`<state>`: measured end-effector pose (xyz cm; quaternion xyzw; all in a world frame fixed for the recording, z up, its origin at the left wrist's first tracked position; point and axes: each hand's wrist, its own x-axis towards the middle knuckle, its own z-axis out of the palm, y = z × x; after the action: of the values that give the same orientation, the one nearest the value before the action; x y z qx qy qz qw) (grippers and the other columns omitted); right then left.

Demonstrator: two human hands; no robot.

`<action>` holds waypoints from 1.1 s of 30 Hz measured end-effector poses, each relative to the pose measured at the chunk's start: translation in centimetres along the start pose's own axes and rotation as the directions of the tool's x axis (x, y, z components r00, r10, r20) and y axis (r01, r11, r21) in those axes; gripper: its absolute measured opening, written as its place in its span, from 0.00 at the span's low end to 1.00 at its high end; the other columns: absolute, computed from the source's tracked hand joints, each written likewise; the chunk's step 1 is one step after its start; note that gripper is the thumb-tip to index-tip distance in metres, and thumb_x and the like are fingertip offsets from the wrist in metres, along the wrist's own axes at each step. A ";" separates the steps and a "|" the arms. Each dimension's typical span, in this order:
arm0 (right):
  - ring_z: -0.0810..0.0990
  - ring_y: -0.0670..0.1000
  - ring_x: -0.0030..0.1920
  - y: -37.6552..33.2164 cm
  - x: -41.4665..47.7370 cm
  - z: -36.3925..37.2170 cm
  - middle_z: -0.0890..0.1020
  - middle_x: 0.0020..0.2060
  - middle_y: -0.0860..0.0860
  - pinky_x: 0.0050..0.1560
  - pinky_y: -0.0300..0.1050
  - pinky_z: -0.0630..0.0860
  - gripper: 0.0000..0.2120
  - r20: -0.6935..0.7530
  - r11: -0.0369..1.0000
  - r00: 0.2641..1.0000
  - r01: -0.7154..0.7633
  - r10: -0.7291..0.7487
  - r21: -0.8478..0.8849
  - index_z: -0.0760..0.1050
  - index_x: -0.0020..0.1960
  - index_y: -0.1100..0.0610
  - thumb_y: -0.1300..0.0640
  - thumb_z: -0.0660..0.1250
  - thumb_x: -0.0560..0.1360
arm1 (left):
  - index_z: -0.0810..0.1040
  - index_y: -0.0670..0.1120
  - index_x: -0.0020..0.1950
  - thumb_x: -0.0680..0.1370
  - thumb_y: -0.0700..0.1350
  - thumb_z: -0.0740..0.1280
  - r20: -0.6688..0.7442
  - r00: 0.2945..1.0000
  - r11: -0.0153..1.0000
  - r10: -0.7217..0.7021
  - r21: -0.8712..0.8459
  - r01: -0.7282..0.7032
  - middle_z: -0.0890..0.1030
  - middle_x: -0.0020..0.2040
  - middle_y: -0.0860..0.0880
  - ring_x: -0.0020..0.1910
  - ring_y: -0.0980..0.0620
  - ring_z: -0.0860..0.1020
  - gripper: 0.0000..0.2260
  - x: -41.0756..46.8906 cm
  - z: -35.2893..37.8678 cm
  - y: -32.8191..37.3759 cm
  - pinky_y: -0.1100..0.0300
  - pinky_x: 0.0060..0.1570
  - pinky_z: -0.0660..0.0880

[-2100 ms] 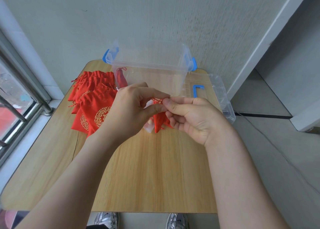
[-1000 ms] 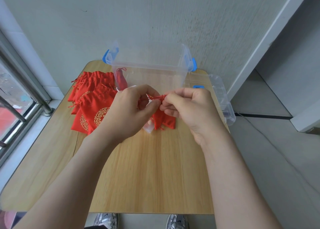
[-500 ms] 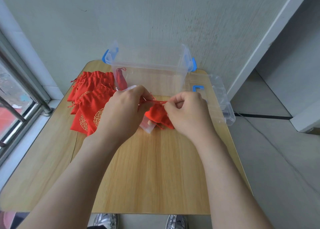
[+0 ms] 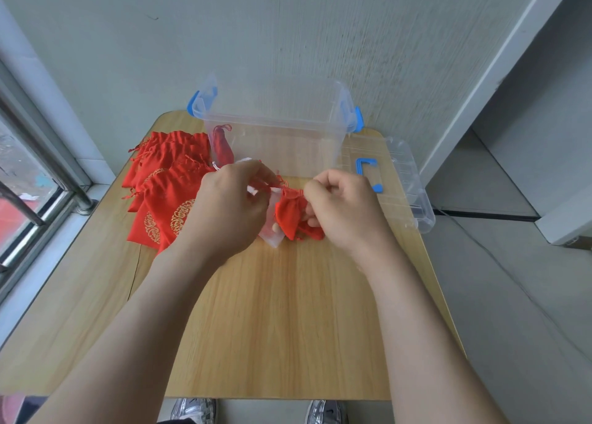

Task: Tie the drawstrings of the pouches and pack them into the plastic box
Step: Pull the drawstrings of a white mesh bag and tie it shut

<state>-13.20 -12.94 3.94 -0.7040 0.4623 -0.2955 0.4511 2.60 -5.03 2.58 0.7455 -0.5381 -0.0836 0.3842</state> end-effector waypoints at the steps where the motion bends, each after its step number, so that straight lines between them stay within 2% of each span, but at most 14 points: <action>1: 0.86 0.59 0.41 0.0 0.0 -0.1 0.85 0.35 0.55 0.49 0.62 0.85 0.14 0.023 0.998 0.999 -0.040 0.039 0.048 0.79 0.38 0.58 0.47 0.65 0.69 | 0.83 0.54 0.60 0.75 0.39 0.67 0.042 0.999 0.999 0.032 -0.027 -0.031 0.83 0.56 0.58 0.53 0.59 0.81 0.16 -0.1 -0.2 0.4 0.56 0.58 0.78; 3: 0.86 0.57 0.37 -0.1 -0.1 -0.5 0.85 0.33 0.56 0.46 0.58 0.85 0.12 0.097 0.984 0.991 -0.106 0.093 0.145 0.79 0.37 0.60 0.53 0.66 0.74 | 0.81 0.55 0.65 0.73 0.43 0.68 0.128 0.984 0.986 0.122 -0.125 -0.106 0.83 0.61 0.59 0.61 0.59 0.80 0.20 -0.4 -0.8 1.4 0.63 0.61 0.75; 5: 0.84 0.58 0.36 -0.5 -0.2 -0.9 0.85 0.35 0.59 0.40 0.54 0.81 0.12 0.174 0.957 0.978 -0.158 0.117 0.244 0.80 0.40 0.64 0.58 0.65 0.77 | 0.83 0.52 0.62 0.76 0.45 0.75 0.165 0.965 0.958 0.205 -0.235 -0.163 0.85 0.57 0.58 0.59 0.59 0.82 0.14 -0.5 -1.0 2.3 0.68 0.59 0.75; 7: 0.85 0.64 0.40 -0.6 -0.1 -1.2 0.86 0.39 0.64 0.42 0.56 0.82 0.14 0.211 0.938 0.967 -0.201 0.144 0.284 0.78 0.45 0.73 0.60 0.64 0.75 | 0.86 0.49 0.57 0.76 0.45 0.79 0.136 0.963 0.936 0.234 -0.301 -0.185 0.88 0.50 0.58 0.52 0.59 0.86 0.10 -0.6 -0.9 2.6 0.62 0.57 0.79; 10: 0.89 0.63 0.47 -0.5 -0.3 -1.2 0.87 0.48 0.68 0.56 0.59 0.86 0.18 0.254 0.918 0.951 -0.250 0.174 0.307 0.77 0.54 0.77 0.61 0.64 0.76 | 0.89 0.50 0.53 0.75 0.46 0.80 0.057 0.972 0.941 0.229 -0.268 -0.206 0.88 0.46 0.58 0.49 0.61 0.86 0.08 -0.6 -0.3 2.1 0.52 0.58 0.81; 13: 0.89 0.63 0.49 -0.6 -0.4 -1.2 0.87 0.48 0.67 0.57 0.55 0.86 0.16 0.250 0.894 0.948 -0.278 0.197 0.350 0.80 0.54 0.75 0.62 0.64 0.77 | 0.89 0.49 0.50 0.75 0.46 0.80 0.004 0.973 0.942 0.230 -0.252 -0.222 0.88 0.43 0.57 0.46 0.62 0.86 0.05 -0.5 -0.2 1.7 0.56 0.55 0.82; 15: 0.89 0.61 0.48 -0.7 -0.4 -1.2 0.87 0.41 0.63 0.55 0.53 0.86 0.12 0.226 0.893 0.953 -0.274 0.202 0.356 0.82 0.47 0.71 0.62 0.64 0.78 | 0.89 0.49 0.48 0.76 0.46 0.79 -0.006 0.968 0.944 0.252 -0.219 -0.247 0.87 0.41 0.58 0.44 0.62 0.86 0.02 -0.5 -0.1 1.7 0.59 0.52 0.82; 17: 0.89 0.55 0.43 -0.8 -0.5 -1.0 0.85 0.32 0.55 0.52 0.50 0.86 0.11 0.167 0.912 0.965 -0.248 0.202 0.328 0.79 0.38 0.62 0.61 0.65 0.78 | 0.87 0.50 0.47 0.78 0.45 0.77 0.010 0.955 0.950 0.295 -0.107 -0.292 0.86 0.40 0.59 0.43 0.60 0.84 0.01 -0.4 0.2 1.4 0.59 0.48 0.80; 18: 0.89 0.54 0.41 -0.7 -0.5 -0.8 0.84 0.31 0.53 0.50 0.50 0.85 0.12 0.126 0.921 0.972 -0.231 0.201 0.312 0.78 0.35 0.58 0.60 0.65 0.78 | 0.85 0.50 0.47 0.79 0.45 0.75 0.024 0.950 0.950 0.310 -0.052 -0.308 0.85 0.40 0.58 0.42 0.58 0.83 0.01 -0.4 0.5 1.3 0.57 0.46 0.78; 20: 0.90 0.56 0.44 -0.5 -0.5 -0.6 0.86 0.33 0.55 0.49 0.51 0.86 0.13 0.067 0.927 0.977 -0.213 0.203 0.310 0.76 0.33 0.56 0.59 0.66 0.77 | 0.82 0.50 0.48 0.80 0.45 0.72 0.051 0.945 0.946 0.324 -0.020 -0.323 0.82 0.41 0.57 0.42 0.56 0.80 0.02 -0.4 1.0 1.2 0.57 0.44 0.76; 23: 0.89 0.59 0.44 -0.5 -0.3 -0.5 0.88 0.39 0.58 0.51 0.59 0.86 0.10 0.040 0.924 0.979 -0.202 0.200 0.326 0.77 0.39 0.58 0.57 0.65 0.77 | 0.81 0.49 0.50 0.82 0.47 0.71 0.105 0.959 0.960 0.263 -0.121 -0.251 0.83 0.43 0.56 0.42 0.57 0.81 0.03 -0.4 1.0 1.3 0.64 0.43 0.76; 27: 0.85 0.61 0.37 -0.5 -0.3 -0.6 0.84 0.34 0.57 0.45 0.70 0.82 0.09 0.035 0.914 0.984 -0.178 0.177 0.364 0.76 0.43 0.62 0.60 0.63 0.79 | 0.84 0.50 0.57 0.80 0.47 0.75 0.213 0.958 0.968 0.191 -0.203 -0.147 0.86 0.47 0.56 0.47 0.58 0.84 0.07 -0.4 0.5 1.1 0.58 0.50 0.81; 29: 0.83 0.62 0.37 -0.3 -0.1 -0.6 0.83 0.34 0.58 0.40 0.66 0.79 0.08 0.029 0.915 0.986 -0.165 0.166 0.367 0.76 0.43 0.61 0.59 0.63 0.79 | 0.86 0.48 0.56 0.77 0.45 0.78 0.220 0.967 0.965 0.132 -0.253 -0.074 0.87 0.47 0.56 0.47 0.60 0.86 0.09 -0.4 0.1 1.0 0.58 0.50 0.83; 33: 0.80 0.60 0.37 -0.2 0.1 -0.6 0.81 0.33 0.56 0.43 0.59 0.75 0.08 -0.009 0.907 0.989 -0.133 0.149 0.399 0.75 0.41 0.59 0.59 0.64 0.78 | 0.88 0.53 0.46 0.74 0.45 0.81 0.149 0.988 0.970 0.050 -0.245 -0.013 0.88 0.41 0.58 0.42 0.61 0.86 0.05 -0.6 -0.4 1.0 0.60 0.48 0.82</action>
<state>-13.57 -13.17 4.38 -0.5566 0.4510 -0.3634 0.5956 1.83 -4.47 3.30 0.6755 -0.5637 -0.2000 0.4312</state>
